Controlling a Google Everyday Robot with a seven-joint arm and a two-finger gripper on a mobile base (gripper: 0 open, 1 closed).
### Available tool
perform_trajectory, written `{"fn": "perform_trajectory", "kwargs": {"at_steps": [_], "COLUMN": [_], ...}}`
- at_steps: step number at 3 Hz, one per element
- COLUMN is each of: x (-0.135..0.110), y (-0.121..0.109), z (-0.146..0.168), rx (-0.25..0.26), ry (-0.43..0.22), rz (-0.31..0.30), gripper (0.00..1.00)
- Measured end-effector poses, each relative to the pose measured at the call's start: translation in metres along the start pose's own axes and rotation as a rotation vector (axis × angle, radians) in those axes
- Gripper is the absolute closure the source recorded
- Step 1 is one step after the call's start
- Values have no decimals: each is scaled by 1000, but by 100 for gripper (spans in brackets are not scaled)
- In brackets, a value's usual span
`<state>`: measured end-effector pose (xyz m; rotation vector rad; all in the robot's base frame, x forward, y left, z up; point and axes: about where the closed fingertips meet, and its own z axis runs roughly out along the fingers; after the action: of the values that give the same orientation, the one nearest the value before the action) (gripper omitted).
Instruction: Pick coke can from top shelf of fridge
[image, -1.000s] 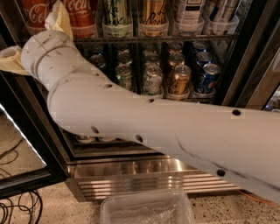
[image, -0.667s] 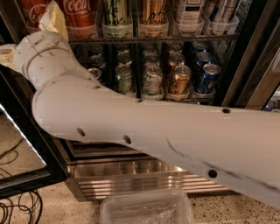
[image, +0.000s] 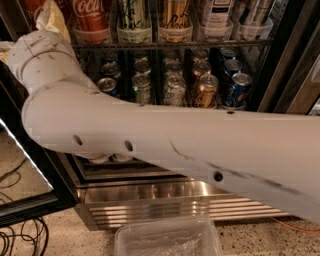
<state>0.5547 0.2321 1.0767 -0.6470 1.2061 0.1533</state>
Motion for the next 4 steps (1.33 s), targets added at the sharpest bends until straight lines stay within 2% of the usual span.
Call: {"fn": "perform_trajectory", "kwargs": {"at_steps": [1, 2, 3, 4], "x": [2, 3, 1, 5], "y": [-8, -14, -16, -17], "z": [8, 13, 20, 25], "rx": [44, 84, 98, 113], "ry": [12, 11, -1, -25], "rz": [-12, -16, -12, 49], "gripper": [22, 28, 26, 25]}}
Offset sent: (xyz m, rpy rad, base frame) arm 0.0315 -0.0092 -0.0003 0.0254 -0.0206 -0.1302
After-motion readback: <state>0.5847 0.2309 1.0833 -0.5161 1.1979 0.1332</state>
